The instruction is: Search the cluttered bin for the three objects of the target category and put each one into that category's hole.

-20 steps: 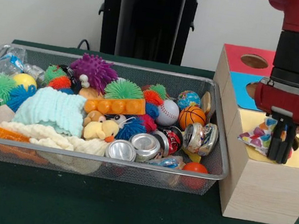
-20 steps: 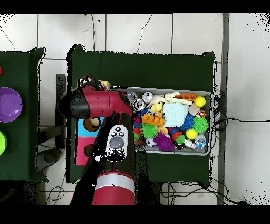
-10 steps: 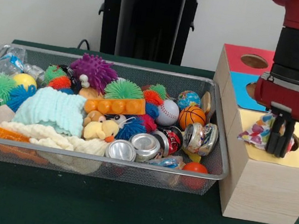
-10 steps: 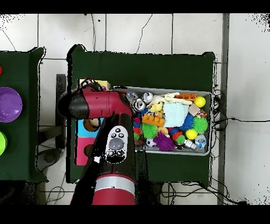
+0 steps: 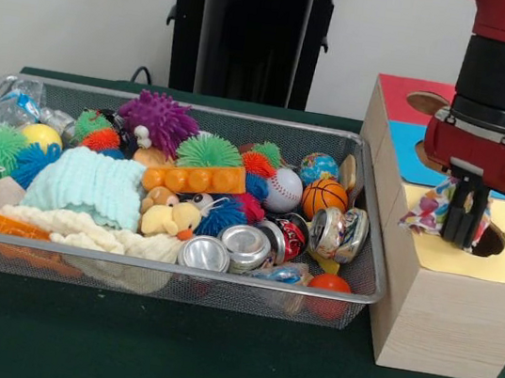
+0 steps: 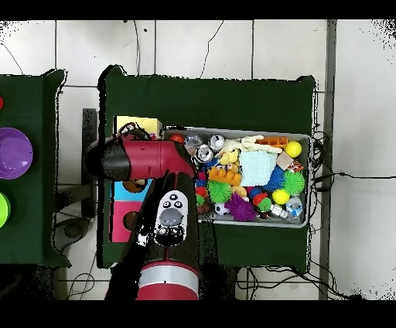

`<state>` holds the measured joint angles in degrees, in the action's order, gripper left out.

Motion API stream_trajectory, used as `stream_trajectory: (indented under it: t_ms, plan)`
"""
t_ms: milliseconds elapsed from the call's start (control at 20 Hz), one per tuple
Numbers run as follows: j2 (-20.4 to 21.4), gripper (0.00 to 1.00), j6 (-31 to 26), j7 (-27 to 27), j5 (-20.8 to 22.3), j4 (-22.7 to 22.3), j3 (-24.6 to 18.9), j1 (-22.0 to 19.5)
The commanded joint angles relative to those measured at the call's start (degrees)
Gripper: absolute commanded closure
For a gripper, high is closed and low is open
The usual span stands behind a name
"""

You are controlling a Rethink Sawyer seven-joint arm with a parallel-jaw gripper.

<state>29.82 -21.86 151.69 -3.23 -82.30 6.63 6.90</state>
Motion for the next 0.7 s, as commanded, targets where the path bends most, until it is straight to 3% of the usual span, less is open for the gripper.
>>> stream_trajectory:
  t_ms: [50, 350, 700]
  plan:
    - [-1.7, 1.00, -6.2, -3.3, 3.0, -7.1, -5.5, -1.8]
    - [-2.8, 1.00, -3.9, -2.9, 2.3, -6.9, -7.3, -2.5]
    - [-5.8, 1.00, -2.1, 0.7, 0.2, -3.1, -8.5, -1.3]
